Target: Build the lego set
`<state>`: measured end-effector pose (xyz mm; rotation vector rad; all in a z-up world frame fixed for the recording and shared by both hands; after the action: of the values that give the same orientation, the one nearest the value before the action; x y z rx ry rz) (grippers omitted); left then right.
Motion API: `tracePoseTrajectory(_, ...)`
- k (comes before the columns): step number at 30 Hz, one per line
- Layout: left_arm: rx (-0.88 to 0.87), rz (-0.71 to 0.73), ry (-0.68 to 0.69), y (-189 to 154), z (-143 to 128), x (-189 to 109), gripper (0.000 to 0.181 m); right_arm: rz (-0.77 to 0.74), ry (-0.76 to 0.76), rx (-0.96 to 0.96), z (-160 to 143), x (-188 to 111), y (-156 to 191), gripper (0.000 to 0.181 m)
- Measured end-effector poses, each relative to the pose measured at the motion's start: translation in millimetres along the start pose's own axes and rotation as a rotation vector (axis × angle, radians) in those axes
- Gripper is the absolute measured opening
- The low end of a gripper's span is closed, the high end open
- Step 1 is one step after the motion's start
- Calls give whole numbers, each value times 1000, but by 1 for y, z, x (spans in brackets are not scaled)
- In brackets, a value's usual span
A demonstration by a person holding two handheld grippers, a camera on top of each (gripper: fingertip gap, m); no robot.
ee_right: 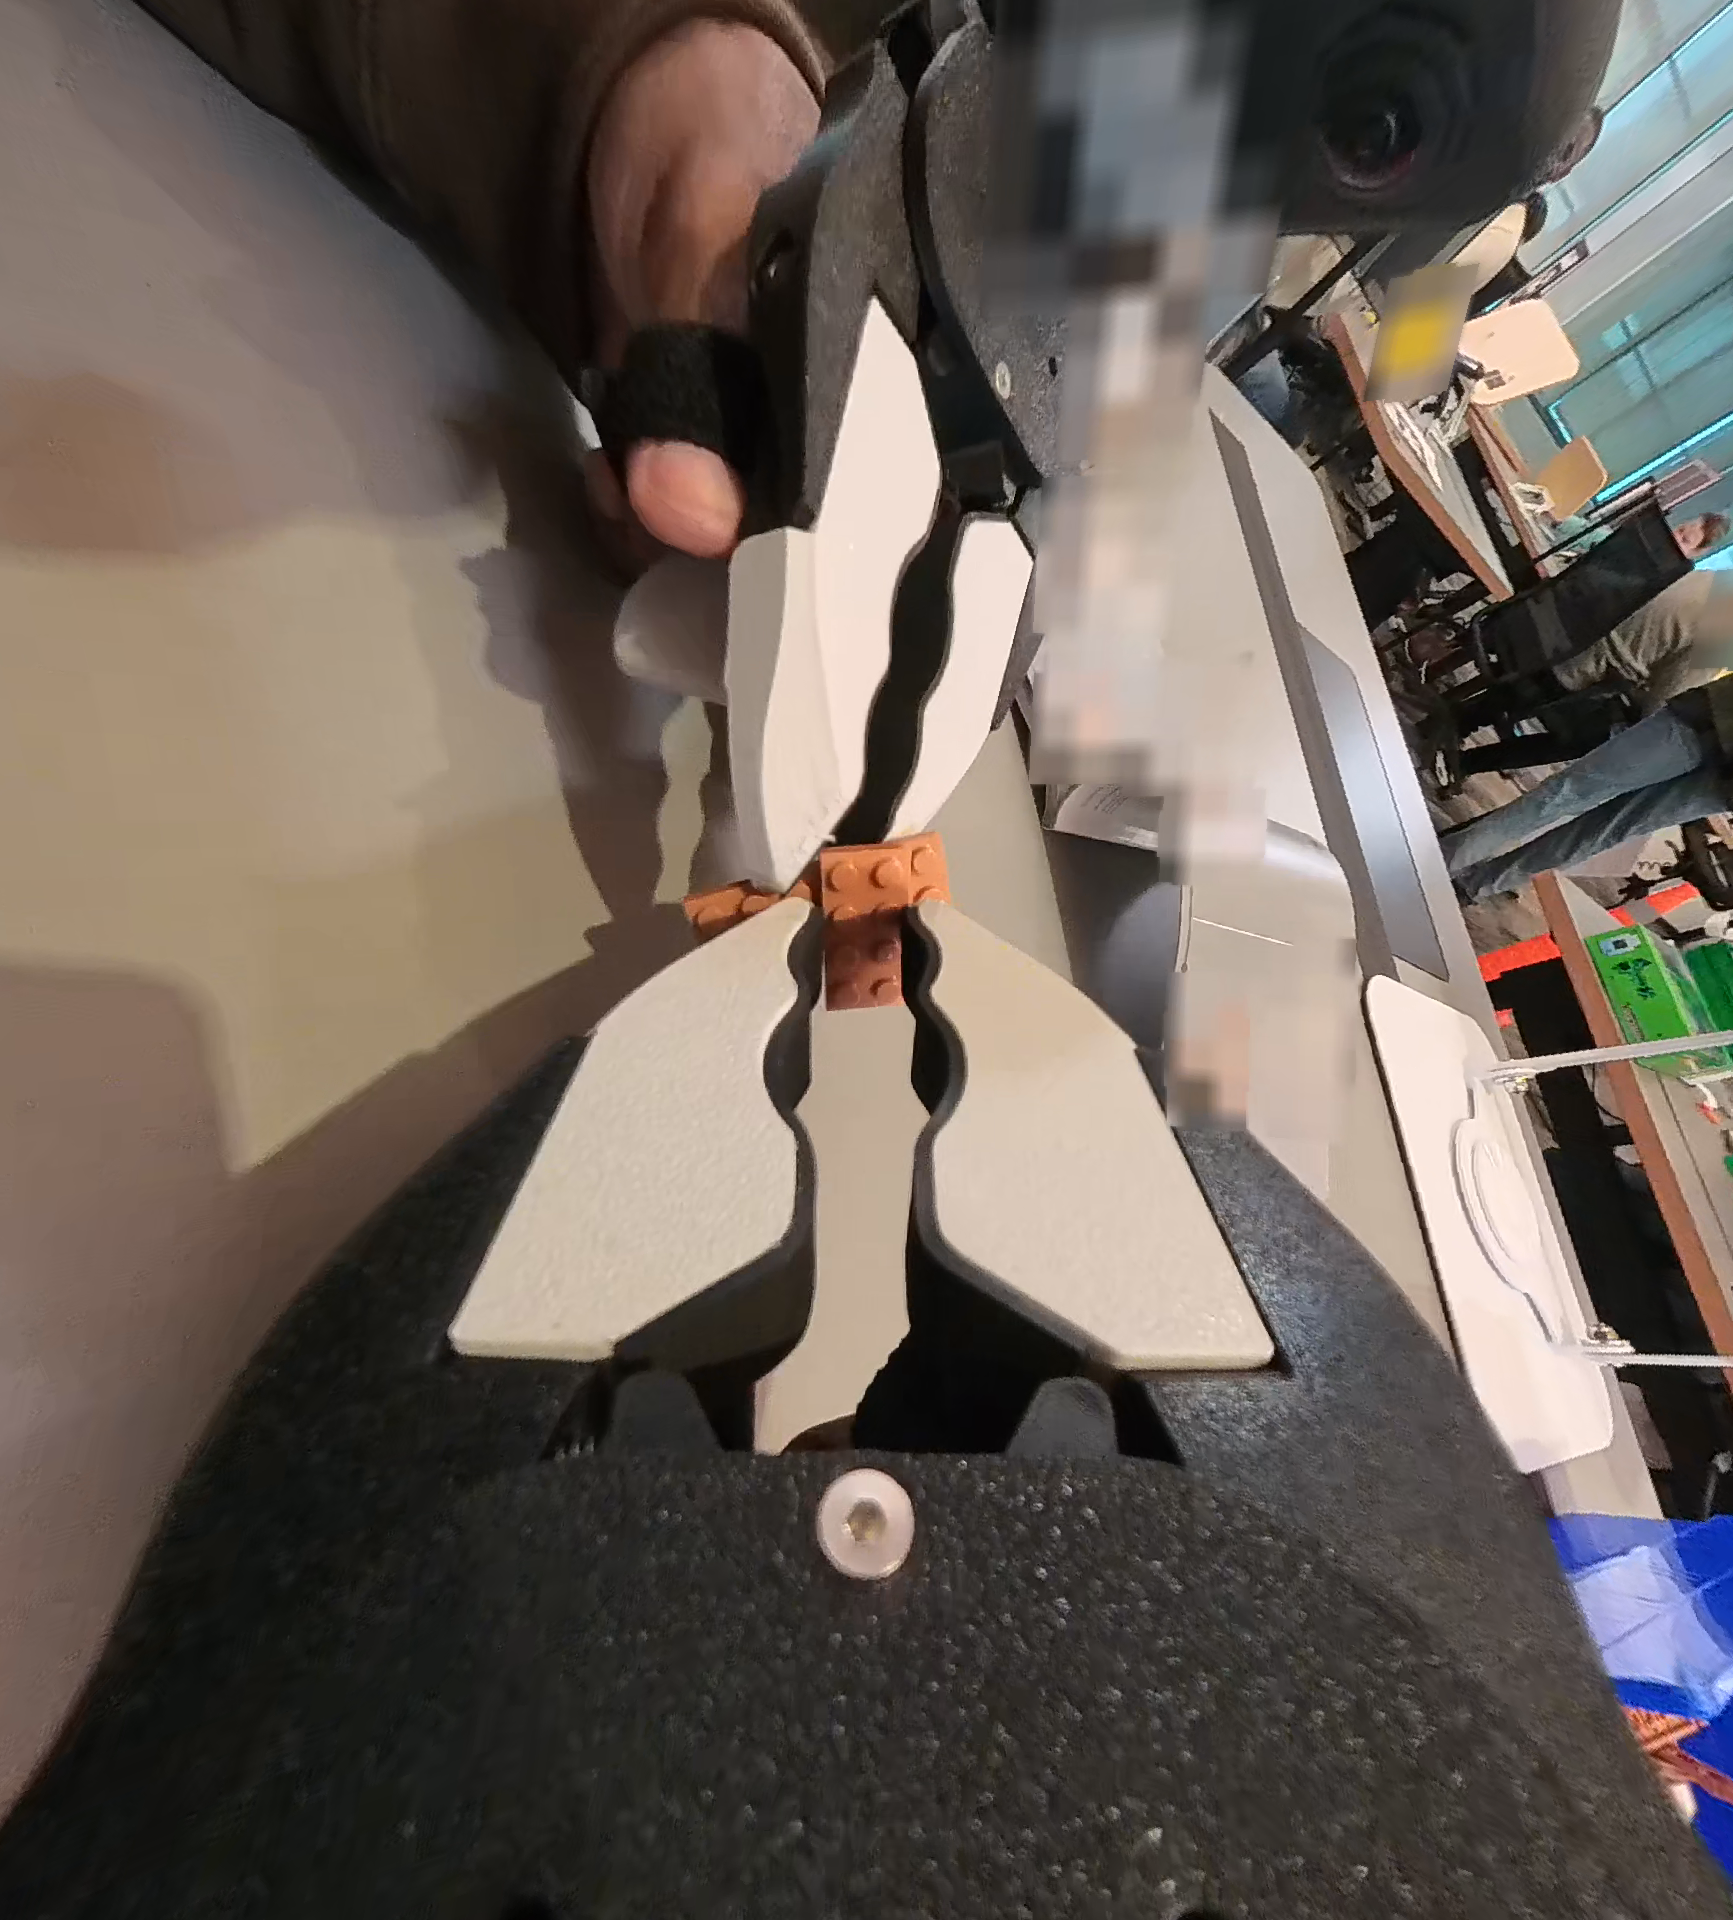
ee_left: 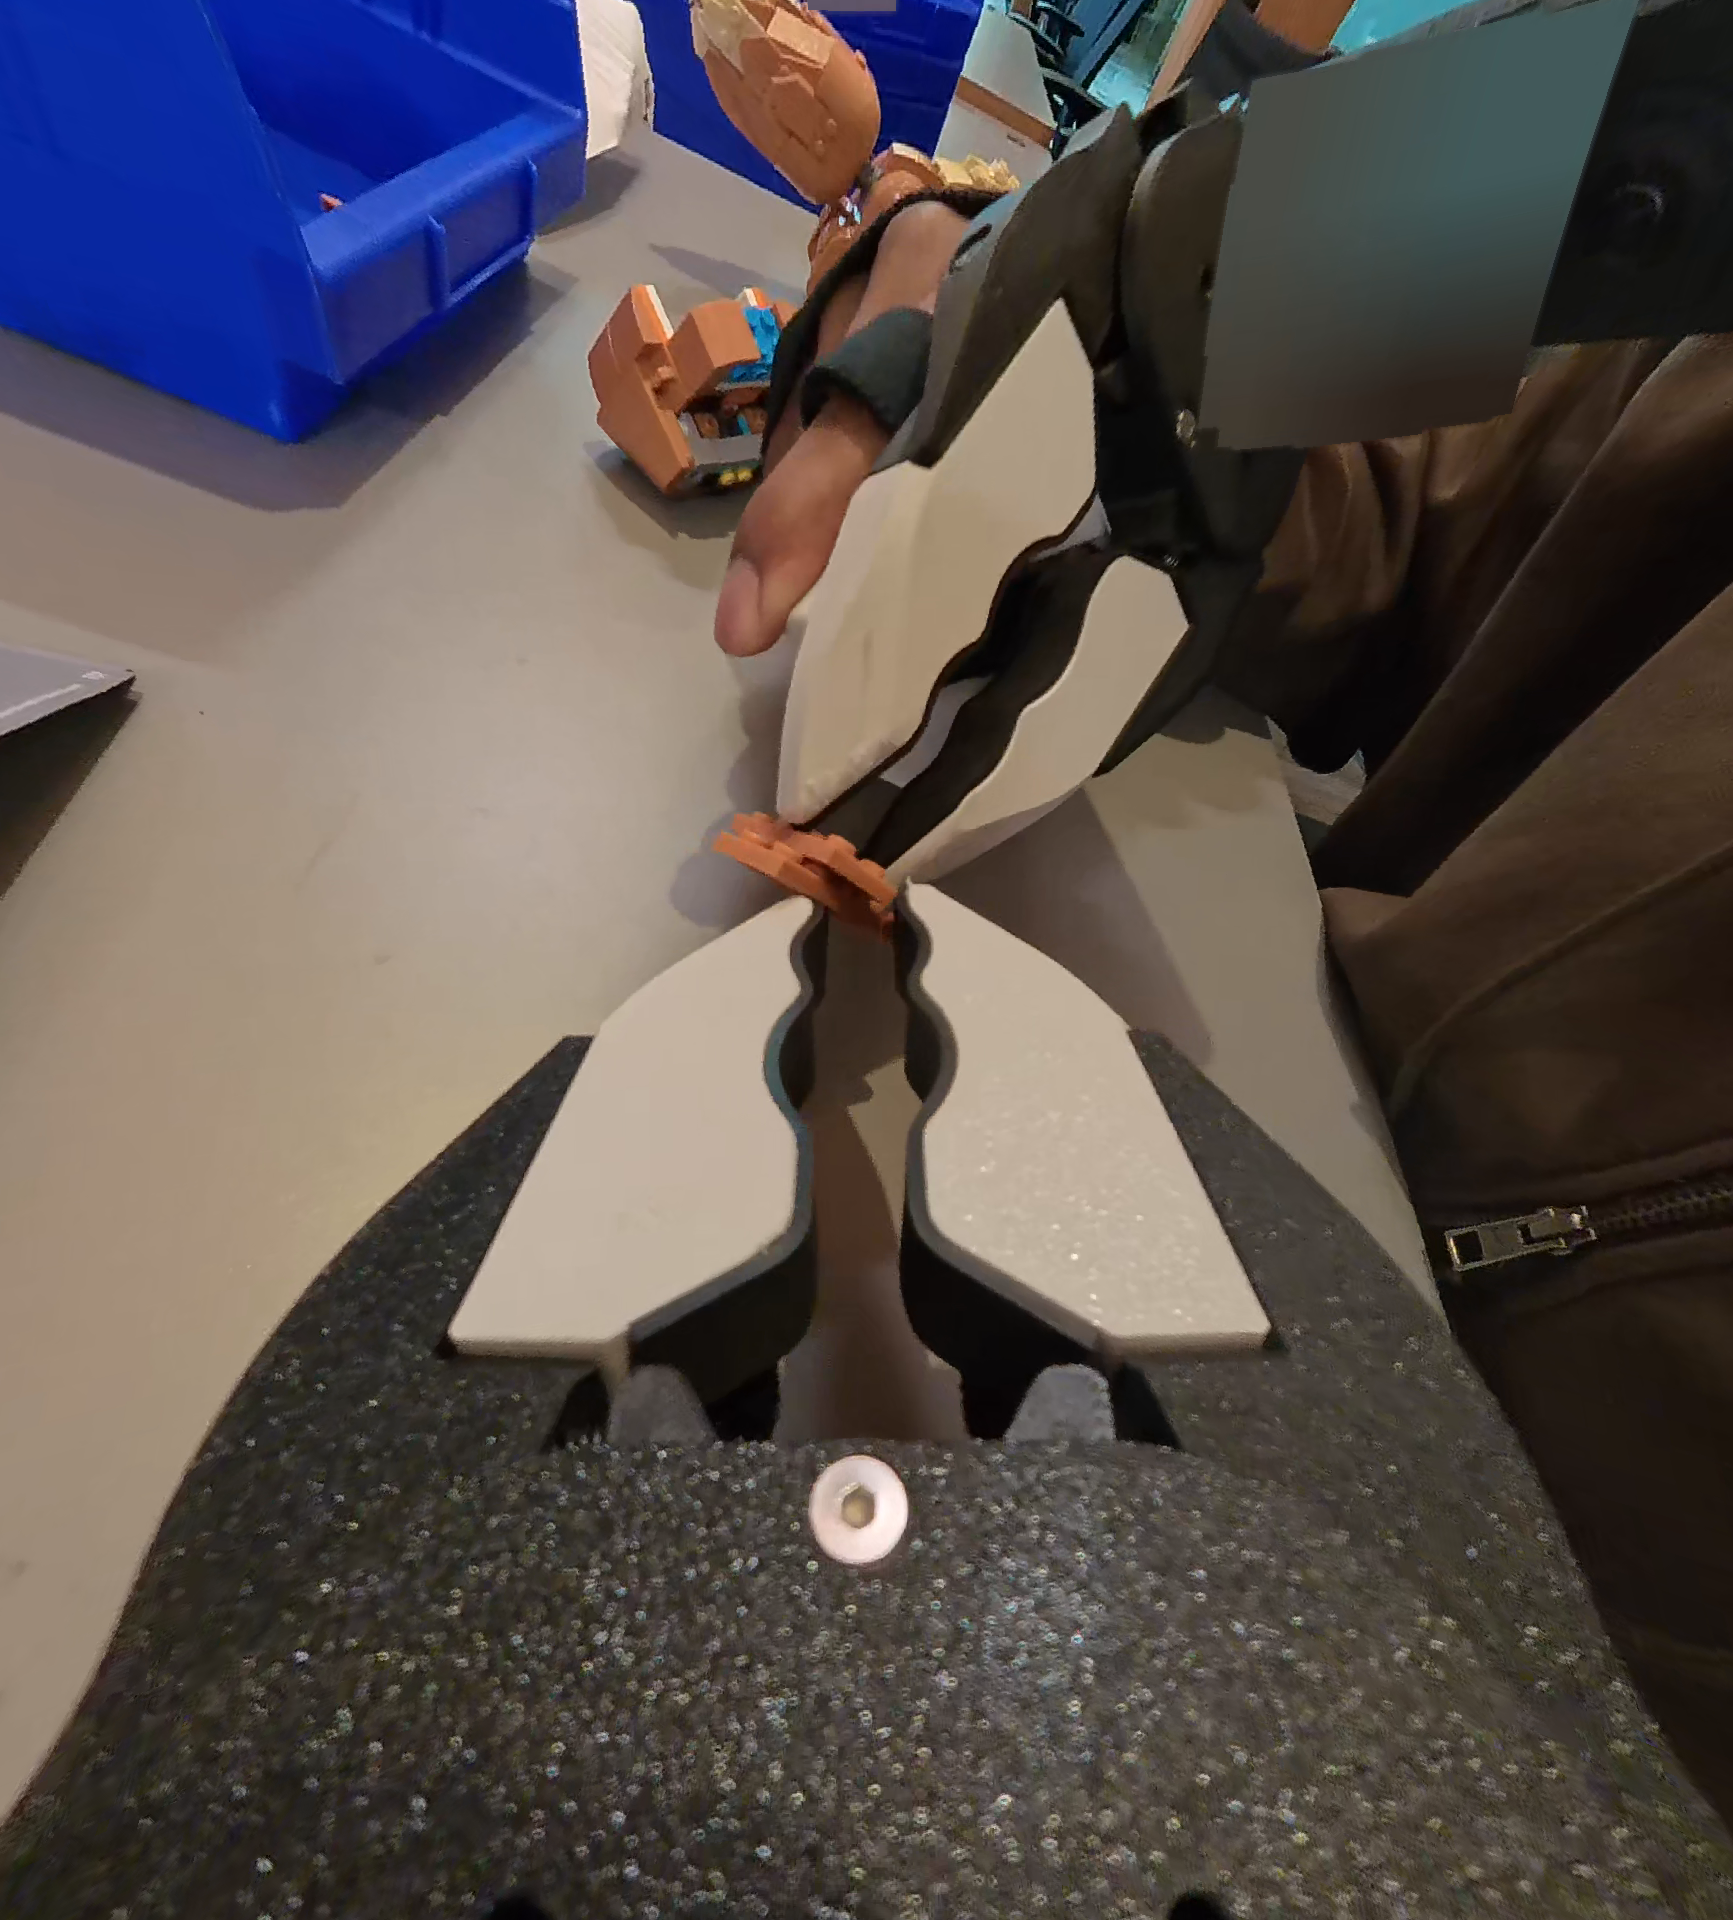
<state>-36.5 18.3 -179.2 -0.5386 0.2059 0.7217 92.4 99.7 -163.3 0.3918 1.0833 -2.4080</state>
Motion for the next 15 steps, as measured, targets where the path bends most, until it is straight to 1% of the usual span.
tracePoseTrajectory(10,11,-6,1,-1,0,0,13,-19,6,-51,4,0,2,14)
tracePoseTrajectory(15,-32,-24,-10,0,0,-2,12,-55,28,-106,7,0,4,14)
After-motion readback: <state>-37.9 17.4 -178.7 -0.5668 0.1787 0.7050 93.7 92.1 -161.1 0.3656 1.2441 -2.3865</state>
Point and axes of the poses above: each gripper's, where its closed fingertips meet, x out along the fingers, z out of its top, y = z × x across the jaws, the point moved 9 cm from there along -x, back along the fingers, and after that the axes turned 3 degrees about -x, right-handed, at the moved point
